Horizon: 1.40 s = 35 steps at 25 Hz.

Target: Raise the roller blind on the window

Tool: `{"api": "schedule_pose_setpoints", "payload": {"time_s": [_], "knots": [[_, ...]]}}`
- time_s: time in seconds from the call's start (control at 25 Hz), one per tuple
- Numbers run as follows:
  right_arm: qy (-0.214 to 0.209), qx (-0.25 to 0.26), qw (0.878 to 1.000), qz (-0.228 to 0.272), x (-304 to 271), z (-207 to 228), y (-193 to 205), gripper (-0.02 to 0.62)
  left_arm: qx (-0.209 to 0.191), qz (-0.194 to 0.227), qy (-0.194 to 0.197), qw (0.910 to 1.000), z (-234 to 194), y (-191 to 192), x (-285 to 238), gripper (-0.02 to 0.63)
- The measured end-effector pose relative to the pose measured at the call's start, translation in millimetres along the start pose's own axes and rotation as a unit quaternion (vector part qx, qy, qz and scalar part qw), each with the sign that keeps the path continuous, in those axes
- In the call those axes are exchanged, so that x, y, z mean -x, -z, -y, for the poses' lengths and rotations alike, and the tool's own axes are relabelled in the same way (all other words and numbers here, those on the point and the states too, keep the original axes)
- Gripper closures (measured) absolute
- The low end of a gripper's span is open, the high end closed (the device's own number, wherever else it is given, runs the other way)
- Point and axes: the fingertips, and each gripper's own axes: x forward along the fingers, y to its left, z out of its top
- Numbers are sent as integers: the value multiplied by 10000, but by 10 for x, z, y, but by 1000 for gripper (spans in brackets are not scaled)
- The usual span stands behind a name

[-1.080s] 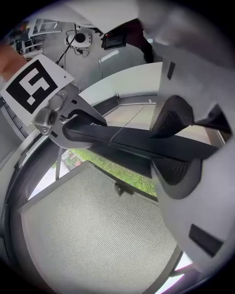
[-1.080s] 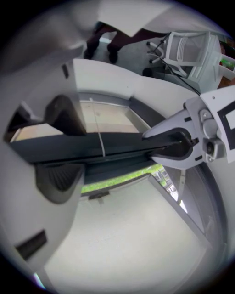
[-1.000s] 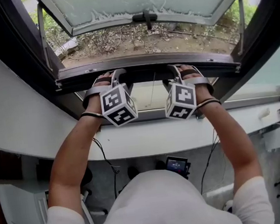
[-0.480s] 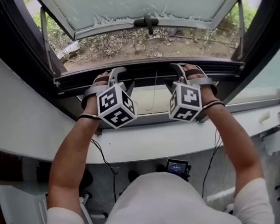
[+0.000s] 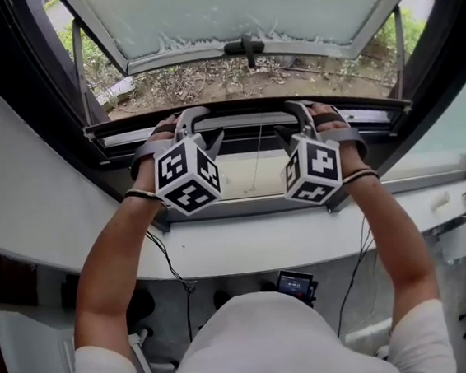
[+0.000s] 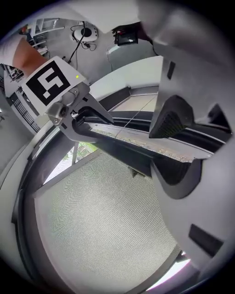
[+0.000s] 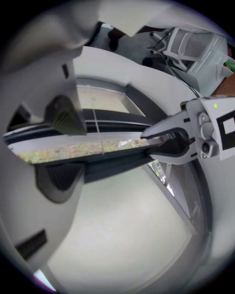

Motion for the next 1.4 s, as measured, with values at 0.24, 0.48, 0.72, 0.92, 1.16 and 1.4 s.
{"api": "schedule_pose_setpoints", "payload": {"time_s": [0.24, 0.48, 0.72, 0.92, 1.16, 1.4], "knots": [[322, -75, 9994, 132, 88, 211, -55, 396, 105, 189, -160, 9996, -178, -124, 94, 468], [571, -115, 9980, 248, 197, 448, -127, 396, 230, 346, -286, 9987, -393, -264, 224, 468], [599, -29, 9979, 236, 240, 480, -145, 396, 355, 415, -295, 9981, -446, -298, 275, 468], [640, -29, 9976, 261, 286, 552, -159, 396, 379, 450, -334, 9977, -508, -350, 319, 468], [806, -27, 9963, 304, 355, 734, -201, 396, 366, 568, -513, 9964, -659, -455, 394, 469], [1018, -75, 9941, 375, 439, 908, -259, 396, 382, 652, -539, 9957, -801, -551, 488, 468]]}}
